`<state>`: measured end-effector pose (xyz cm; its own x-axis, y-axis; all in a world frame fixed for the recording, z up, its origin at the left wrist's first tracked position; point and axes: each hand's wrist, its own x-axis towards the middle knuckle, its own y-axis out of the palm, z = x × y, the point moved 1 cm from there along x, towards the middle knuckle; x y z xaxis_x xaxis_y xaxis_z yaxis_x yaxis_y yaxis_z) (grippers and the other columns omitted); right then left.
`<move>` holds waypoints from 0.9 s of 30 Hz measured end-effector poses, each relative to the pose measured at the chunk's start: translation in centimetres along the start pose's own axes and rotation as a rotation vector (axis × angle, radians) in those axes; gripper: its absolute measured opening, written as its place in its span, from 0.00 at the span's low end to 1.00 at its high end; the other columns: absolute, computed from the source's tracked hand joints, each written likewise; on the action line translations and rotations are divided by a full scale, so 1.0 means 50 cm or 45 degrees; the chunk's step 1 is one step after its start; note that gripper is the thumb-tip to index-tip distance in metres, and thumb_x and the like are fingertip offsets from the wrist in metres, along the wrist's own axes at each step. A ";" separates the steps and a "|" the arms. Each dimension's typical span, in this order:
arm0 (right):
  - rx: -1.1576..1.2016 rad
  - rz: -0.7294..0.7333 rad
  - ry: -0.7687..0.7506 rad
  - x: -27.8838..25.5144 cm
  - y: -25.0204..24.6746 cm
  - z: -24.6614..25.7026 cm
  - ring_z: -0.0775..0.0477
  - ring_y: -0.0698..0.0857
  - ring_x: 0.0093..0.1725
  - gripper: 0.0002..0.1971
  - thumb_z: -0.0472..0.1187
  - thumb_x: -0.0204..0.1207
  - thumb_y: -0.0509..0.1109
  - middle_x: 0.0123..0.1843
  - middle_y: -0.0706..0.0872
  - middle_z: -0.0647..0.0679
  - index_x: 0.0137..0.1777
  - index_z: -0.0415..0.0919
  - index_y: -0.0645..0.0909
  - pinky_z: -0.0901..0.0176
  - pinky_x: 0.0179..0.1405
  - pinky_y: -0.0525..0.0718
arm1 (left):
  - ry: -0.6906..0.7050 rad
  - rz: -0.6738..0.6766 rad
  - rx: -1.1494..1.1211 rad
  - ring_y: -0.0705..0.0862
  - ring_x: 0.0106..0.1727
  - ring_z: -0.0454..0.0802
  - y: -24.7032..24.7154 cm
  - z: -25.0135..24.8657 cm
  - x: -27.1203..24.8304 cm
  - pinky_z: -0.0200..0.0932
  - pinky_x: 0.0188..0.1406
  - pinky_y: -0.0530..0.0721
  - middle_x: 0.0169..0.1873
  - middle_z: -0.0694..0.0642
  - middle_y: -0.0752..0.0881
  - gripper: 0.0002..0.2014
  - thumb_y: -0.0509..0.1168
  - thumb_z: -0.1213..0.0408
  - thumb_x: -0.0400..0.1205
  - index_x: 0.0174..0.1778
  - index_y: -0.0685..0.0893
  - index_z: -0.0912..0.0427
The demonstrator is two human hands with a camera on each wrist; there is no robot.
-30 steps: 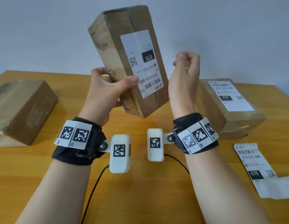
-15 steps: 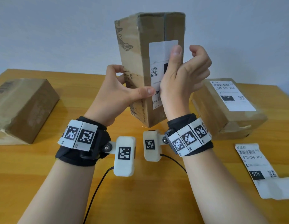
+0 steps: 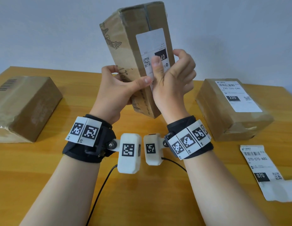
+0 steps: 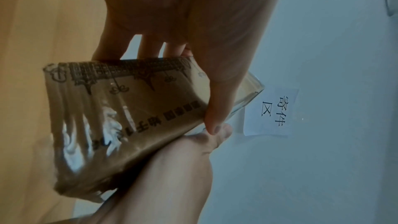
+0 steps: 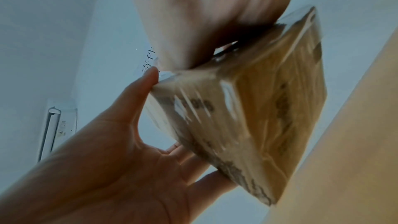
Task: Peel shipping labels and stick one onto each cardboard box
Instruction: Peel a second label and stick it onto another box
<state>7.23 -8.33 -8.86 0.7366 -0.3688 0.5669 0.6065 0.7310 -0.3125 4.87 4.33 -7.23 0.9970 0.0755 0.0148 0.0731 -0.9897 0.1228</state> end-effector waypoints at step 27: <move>0.054 0.172 0.147 0.039 -0.035 -0.017 0.44 0.84 0.59 0.12 0.69 0.85 0.47 0.49 0.84 0.60 0.54 0.64 0.63 0.26 0.69 0.74 | -0.056 0.120 -0.007 0.92 0.61 0.55 -0.002 0.001 -0.003 0.74 0.49 0.91 0.56 0.50 0.93 0.34 0.77 0.55 0.74 0.73 0.68 0.50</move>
<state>7.87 -10.80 -7.83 0.8416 -0.3272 0.4298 0.4883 0.8010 -0.3464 4.72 4.39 -7.29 0.9996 -0.0232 -0.0169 -0.0209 -0.9915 0.1285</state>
